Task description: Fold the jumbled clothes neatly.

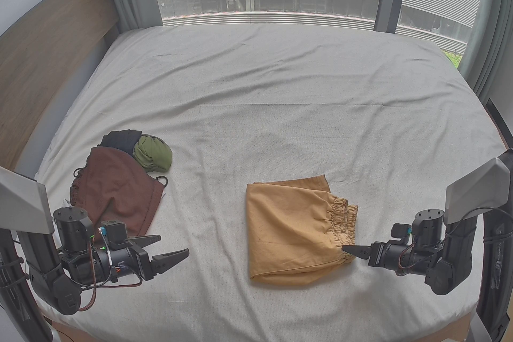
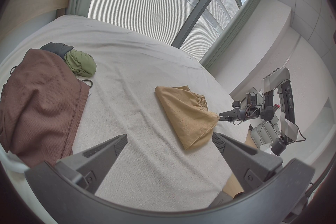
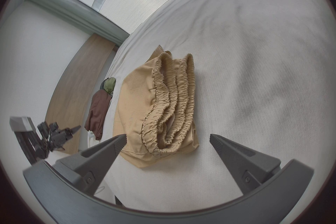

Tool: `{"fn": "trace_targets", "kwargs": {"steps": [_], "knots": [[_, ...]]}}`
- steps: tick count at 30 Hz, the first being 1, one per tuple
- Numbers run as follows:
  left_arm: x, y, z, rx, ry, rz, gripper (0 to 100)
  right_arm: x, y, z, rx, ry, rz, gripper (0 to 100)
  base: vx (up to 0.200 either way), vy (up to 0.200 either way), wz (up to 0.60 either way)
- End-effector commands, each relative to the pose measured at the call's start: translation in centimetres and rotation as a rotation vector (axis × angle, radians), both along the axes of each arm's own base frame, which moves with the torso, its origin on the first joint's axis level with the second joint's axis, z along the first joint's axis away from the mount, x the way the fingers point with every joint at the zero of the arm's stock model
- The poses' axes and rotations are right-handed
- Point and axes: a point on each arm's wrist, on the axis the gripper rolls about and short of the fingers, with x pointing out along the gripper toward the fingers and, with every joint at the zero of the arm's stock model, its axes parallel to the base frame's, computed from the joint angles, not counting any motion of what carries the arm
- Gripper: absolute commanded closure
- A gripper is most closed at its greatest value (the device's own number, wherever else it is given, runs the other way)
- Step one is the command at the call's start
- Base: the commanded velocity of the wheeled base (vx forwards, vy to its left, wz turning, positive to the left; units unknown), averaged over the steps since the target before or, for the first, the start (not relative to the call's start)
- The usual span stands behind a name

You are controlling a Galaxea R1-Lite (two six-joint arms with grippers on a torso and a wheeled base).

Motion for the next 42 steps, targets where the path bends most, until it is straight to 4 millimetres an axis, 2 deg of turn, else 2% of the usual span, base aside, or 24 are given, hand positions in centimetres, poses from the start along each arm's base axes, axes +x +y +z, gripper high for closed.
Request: {"fn": "trace_targets", "kwargs": {"steps": [1,5,13,20,32,39,40,42], "knots": [[-0.1,-0.2,-0.5,0.003,0.023,-0.008,0,0.0,0.3,-0.7,0.043,0.059,-0.021,0,0.0,0.0,0.0],[-0.1,-0.2,-0.5,0.003,0.025,-0.008,0,0.3,0.9,-0.9,0.054,0.057,-0.013,0,0.0,0.0,0.0],[-0.2,-0.2,-0.5,0.002,0.03,-0.013,0,0.6,1.6,-2.9,0.043,0.097,0.003,0,0.0,0.0,0.0],[-0.3,-0.2,-0.5,0.002,0.031,-0.014,0,1.0,1.9,-2.9,0.047,0.083,0.005,0,0.0,0.0,0.0],[-0.5,-0.1,-0.6,0.001,0.04,-0.02,0,1.5,3.6,-3.8,0.038,0.075,0.006,0,0.0,0.0,0.0],[-0.5,-0.1,-0.5,0.001,0.037,-0.017,0,1.7,3.6,-3.7,0.047,0.067,0.0,0,0.0,0.0,0.0],[-0.5,-0.1,-0.5,0.001,0.037,-0.017,0,1.7,3.6,-3.7,0.048,0.068,-0.001,100,0.0,0.0,0.0],[-0.5,-0.1,-0.6,0.001,0.038,-0.017,0,1.7,3.6,-3.7,0.049,0.069,-0.002,100,0.0,0.0,0.0]]}}
